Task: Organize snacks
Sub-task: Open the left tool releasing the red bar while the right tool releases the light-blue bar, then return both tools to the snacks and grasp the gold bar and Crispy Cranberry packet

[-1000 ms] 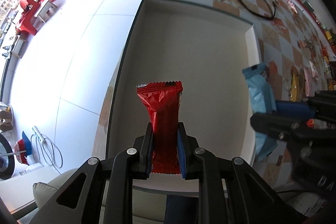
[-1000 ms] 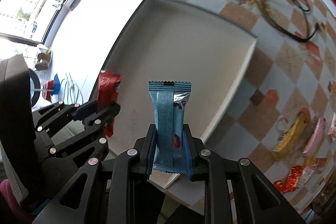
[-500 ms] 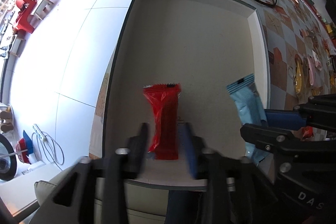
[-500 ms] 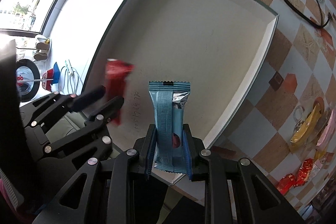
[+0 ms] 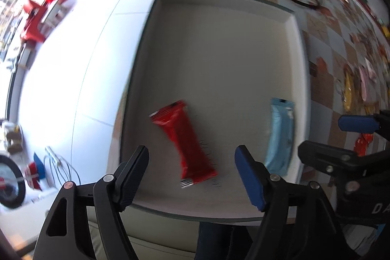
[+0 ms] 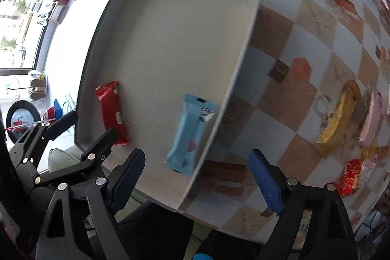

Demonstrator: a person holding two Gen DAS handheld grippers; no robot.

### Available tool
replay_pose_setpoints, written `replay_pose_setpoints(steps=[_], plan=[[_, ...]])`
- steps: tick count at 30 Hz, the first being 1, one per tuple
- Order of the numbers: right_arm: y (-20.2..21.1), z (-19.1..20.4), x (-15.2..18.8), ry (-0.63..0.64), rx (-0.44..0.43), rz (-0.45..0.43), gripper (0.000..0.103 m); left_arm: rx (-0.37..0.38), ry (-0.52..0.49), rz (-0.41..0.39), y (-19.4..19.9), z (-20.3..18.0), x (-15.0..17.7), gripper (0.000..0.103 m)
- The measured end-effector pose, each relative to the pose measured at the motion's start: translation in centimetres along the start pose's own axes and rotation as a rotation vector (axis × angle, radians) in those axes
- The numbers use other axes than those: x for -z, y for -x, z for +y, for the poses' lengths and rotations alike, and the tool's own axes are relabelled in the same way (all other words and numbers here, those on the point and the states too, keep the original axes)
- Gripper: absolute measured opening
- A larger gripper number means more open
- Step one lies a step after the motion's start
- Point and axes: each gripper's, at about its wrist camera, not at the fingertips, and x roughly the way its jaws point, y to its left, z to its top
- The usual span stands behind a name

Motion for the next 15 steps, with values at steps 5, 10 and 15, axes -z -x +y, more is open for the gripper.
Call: replay_pose_setpoints(steps=[5, 10, 15], plan=[[1.0, -2.8, 1.7, -0.055, 0.022, -0.031, 0.103, 0.008, -0.085, -0.018, 0.7, -3.5, -0.2, 0.079], [1.8, -7.0, 4.2, -0.17, 0.02, -0.035, 0.103, 0.012, -0.169, -0.013, 1.2, -7.3, -0.8, 0.079], [2.2, -11.3, 6.0, -0.3, 0.031, -0.042, 0.103, 0.023, -0.248, -0.017, 1.9, -11.0, -1.2, 0.079]])
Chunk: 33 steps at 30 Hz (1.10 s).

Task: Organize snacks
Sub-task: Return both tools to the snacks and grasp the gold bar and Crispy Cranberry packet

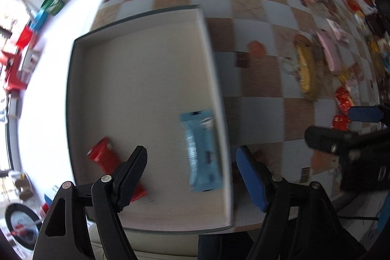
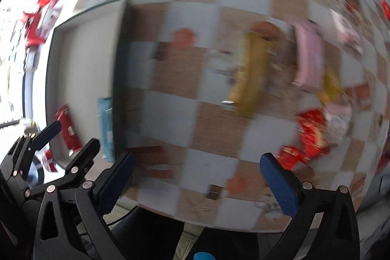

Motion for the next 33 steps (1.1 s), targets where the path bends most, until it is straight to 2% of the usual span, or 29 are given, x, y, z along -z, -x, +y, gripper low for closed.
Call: replay_pose_setpoints(steps=[8, 16, 24, 33], plan=[[0.9, -8.6, 2.1, -0.18, 0.023, -0.017, 0.103, 0.032, -0.08, 0.034, -1.1, -5.2, -1.9, 0.079], [0.6, -16.4, 5.0, -0.373, 0.033, 0.007, 0.103, 0.071, -0.106, 0.062, -1.7, -9.7, -4.9, 0.079], [0.2, -18.9, 5.8, -0.428, 0.024, 0.022, 0.103, 0.043, -0.127, 0.101, -4.2, -13.9, -8.4, 0.079], [-0.6, -20.5, 4.7, -0.433, 0.067, 0.011, 0.103, 0.017, -0.153, 0.127, -6.6, -16.5, -10.3, 0.079]])
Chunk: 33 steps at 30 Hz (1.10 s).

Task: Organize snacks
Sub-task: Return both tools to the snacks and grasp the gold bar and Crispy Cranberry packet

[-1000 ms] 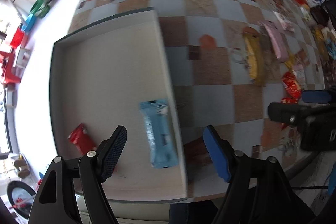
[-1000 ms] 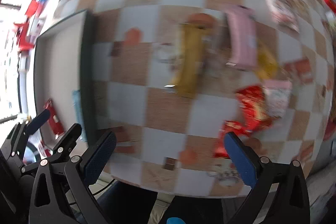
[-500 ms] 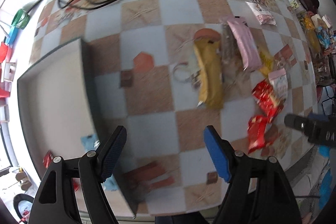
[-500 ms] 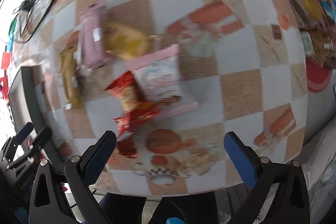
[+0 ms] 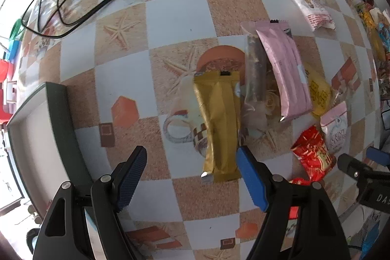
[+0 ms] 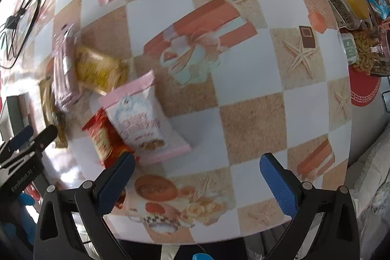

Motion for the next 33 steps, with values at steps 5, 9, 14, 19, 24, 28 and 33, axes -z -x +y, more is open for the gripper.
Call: replay_pose_setpoints(steps=[5, 9, 14, 19, 24, 28, 33], plan=[[0.0, -0.1, -1.9, 0.021, -0.027, 0.006, 0.103, -0.023, -0.002, 0.006, -1.2, -0.8, -1.1, 0.079], [0.3, 1.4, -3.6, 0.085, -0.03, 0.005, 0.103, -0.011, 0.017, -0.007, -1.5, 0.1, -3.3, 0.08], [-0.6, 3.2, -4.7, 0.099, -0.006, 0.034, 0.103, 0.002, 0.039, -0.014, -1.7, 0.5, -4.7, 0.081], [-0.8, 3.3, -4.7, 0.122, 0.04, 0.02, 0.103, 0.015, 0.06, -0.017, -2.0, 1.4, -5.3, 0.087], [-1.5, 3.1, -4.9, 0.13, 0.043, 0.042, 0.103, 0.016, 0.062, -0.018, -2.3, 1.2, -5.2, 0.085], [-2.1, 3.0, -5.1, 0.126, 0.047, 0.054, 0.096, 0.034, 0.057, -0.021, -1.7, 0.4, -4.5, 0.065], [-0.8, 4.7, -4.6, 0.191, 0.056, -0.001, 0.042, 0.033, -0.016, -0.025, -1.0, -0.8, -4.2, 0.025]])
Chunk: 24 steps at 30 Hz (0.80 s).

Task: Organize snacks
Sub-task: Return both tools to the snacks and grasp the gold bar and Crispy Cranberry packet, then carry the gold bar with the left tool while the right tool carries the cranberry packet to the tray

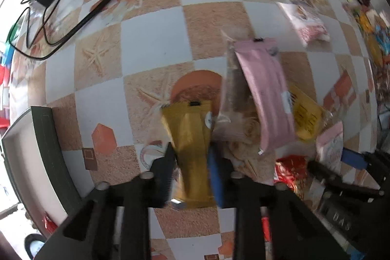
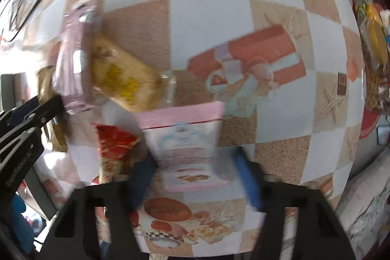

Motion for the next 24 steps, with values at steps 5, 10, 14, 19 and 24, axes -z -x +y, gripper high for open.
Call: replay_pose_setpoints(steps=[5, 10, 14, 19, 24], plan=[[0.6, -0.3, 0.4, -0.005, -0.051, -0.019, 0.042, 0.046, 0.021, -0.004, 0.6, 0.7, 1.9, 0.025], [1.8, -1.1, 1.7, -0.005, -0.095, -0.041, 0.042, 0.05, -0.003, -0.028, 2.0, 1.6, 4.7, 0.025], [2.6, -1.7, 3.1, -0.026, -0.12, -0.044, 0.042, 0.046, -0.009, -0.042, 2.9, 2.3, 7.1, 0.025], [4.1, -0.8, 4.8, -0.021, -0.143, -0.053, 0.042, 0.038, -0.031, -0.053, 3.8, 2.7, 10.0, 0.025], [6.0, 1.1, 6.2, 0.006, -0.168, -0.08, 0.042, 0.04, -0.035, -0.08, 5.7, 3.5, 12.1, 0.025]])
